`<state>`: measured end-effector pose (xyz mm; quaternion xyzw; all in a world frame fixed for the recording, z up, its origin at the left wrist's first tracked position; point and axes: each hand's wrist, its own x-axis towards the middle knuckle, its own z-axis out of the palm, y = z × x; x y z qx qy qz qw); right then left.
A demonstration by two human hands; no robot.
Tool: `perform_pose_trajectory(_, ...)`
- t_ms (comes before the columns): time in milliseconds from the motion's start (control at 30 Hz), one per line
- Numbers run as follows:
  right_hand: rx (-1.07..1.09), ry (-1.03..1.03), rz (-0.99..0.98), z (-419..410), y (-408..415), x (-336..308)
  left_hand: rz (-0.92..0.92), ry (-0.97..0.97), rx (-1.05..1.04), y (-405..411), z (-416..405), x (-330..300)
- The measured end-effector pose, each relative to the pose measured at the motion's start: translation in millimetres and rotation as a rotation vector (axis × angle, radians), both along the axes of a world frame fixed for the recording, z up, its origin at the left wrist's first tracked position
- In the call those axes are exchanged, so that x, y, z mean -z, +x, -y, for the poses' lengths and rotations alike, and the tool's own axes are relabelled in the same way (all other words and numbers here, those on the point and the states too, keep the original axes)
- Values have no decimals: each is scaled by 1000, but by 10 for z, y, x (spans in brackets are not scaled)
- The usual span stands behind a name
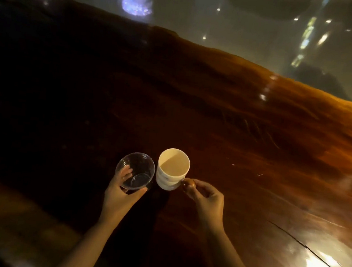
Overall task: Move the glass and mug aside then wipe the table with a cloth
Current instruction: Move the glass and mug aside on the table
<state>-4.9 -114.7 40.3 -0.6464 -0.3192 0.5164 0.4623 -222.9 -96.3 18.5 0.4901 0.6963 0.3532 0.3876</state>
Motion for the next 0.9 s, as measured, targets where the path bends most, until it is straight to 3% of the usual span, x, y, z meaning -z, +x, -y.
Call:
perform_pose_trajectory(200,-167,-79,-54,3,-940,139,70,-69,-153,-1006,376,71)
perform_pose_trajectory(400,-263,-104,-7,21,-1537,239,130,-93,-175,-1572,500,226)
perform_pose_trajectory(900,-355,-74,231,107,-1754,288,258,-106,-236,-1862,621,403)
